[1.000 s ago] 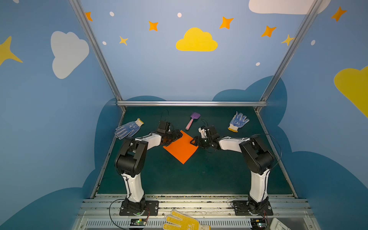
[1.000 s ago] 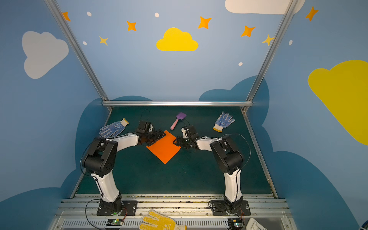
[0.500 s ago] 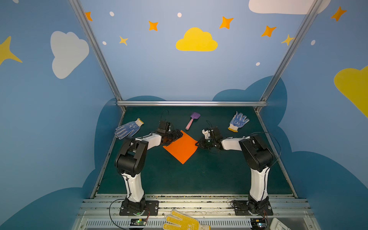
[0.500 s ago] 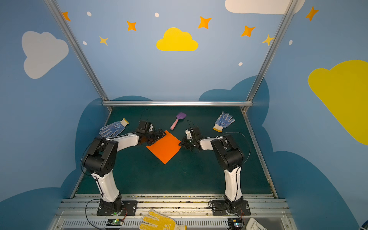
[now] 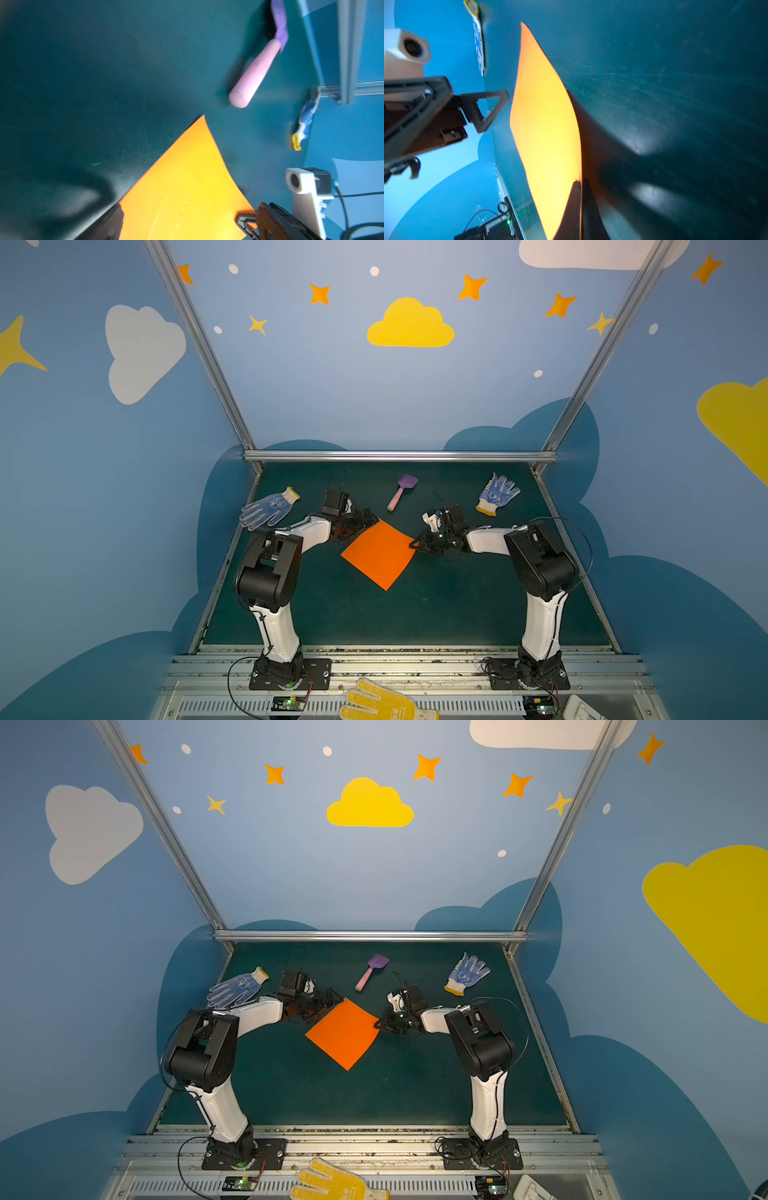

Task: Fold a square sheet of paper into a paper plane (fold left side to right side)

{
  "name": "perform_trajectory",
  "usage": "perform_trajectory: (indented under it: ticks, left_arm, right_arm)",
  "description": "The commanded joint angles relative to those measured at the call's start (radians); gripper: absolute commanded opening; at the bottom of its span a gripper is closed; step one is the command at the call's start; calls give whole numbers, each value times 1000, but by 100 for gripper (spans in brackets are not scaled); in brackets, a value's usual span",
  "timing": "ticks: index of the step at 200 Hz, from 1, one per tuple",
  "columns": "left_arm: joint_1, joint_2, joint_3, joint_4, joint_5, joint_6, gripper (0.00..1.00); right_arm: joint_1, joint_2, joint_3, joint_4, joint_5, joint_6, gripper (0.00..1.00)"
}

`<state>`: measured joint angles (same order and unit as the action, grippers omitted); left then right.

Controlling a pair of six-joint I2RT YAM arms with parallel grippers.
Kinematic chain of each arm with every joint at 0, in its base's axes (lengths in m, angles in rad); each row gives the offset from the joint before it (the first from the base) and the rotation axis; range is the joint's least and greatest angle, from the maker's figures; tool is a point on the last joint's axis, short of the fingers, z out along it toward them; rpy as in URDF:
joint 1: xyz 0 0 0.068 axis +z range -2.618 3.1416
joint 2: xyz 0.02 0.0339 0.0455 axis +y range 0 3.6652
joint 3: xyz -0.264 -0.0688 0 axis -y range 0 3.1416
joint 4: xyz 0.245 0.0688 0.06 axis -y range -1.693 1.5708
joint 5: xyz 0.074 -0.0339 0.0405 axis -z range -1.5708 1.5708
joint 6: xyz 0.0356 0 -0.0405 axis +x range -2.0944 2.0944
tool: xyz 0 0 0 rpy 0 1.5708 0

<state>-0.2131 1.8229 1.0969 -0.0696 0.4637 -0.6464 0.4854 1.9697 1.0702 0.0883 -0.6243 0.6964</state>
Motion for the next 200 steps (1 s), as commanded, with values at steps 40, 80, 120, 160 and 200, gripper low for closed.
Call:
perform_trajectory:
  ticks: [40,80,120,160,200]
  left_arm:
    - [55,-85,21,41,139,96,100]
    - [55,-95,-40,140,192,98,100]
    - [40,-59,-83,195,193,67,100]
    - [-27,1,-93,190,180,74,100]
    - [-90,54,-109,230,143,44,100]
  right_arm:
    - [-33,-131,124,-280,-25,-253,0]
    - [-47,-226,138,-365,-21,-334,0]
    - [-54,-189,120,-317,-40,-294,0]
    - [-60,-133,72,-234,-31,-259,0]
    - [-77,-95,45,-198,-27,-247,0]
